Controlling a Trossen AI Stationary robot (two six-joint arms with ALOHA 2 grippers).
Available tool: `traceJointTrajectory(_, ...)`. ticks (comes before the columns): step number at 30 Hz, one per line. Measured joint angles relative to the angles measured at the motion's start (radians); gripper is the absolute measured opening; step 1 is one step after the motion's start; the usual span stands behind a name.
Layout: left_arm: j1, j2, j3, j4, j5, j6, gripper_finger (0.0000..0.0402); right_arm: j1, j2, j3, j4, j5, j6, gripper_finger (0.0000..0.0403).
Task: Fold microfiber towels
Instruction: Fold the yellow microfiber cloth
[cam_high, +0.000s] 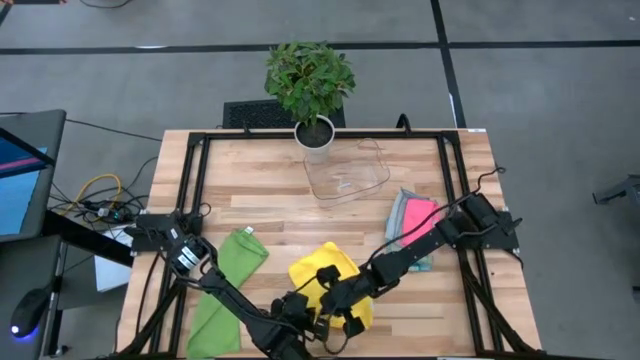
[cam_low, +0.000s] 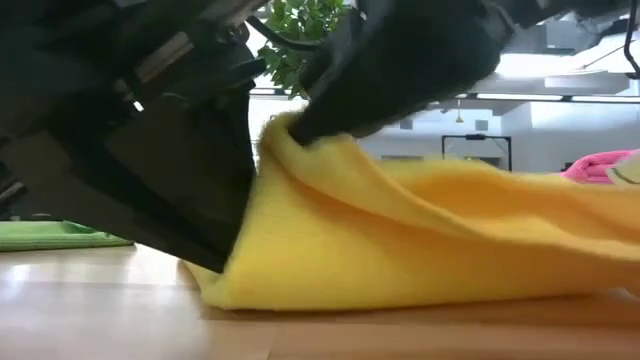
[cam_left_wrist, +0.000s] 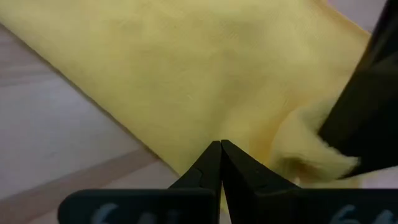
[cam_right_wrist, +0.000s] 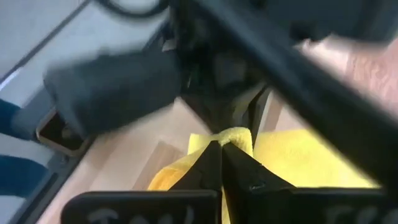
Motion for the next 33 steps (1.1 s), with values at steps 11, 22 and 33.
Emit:
traceJointTrajectory(11,0.000,-0.026,0.033,-0.046,0.065,0.087,0.0000,-0.038,0.000,0.010,0.002,-0.018,-0.041,0.0034)
traceJointTrajectory(22,-0.033,-0.119,0.076,-0.078,0.086,0.180,0.0000,-0.058,0.000,0.009,0.022,-0.020,-0.096,0.0036)
traceJointTrajectory(33,-0.039,-0.116,0.070,-0.102,-0.008,0.165,0.0000,-0.078,0.000,0.009,0.060,-0.029,-0.113,0.0085)
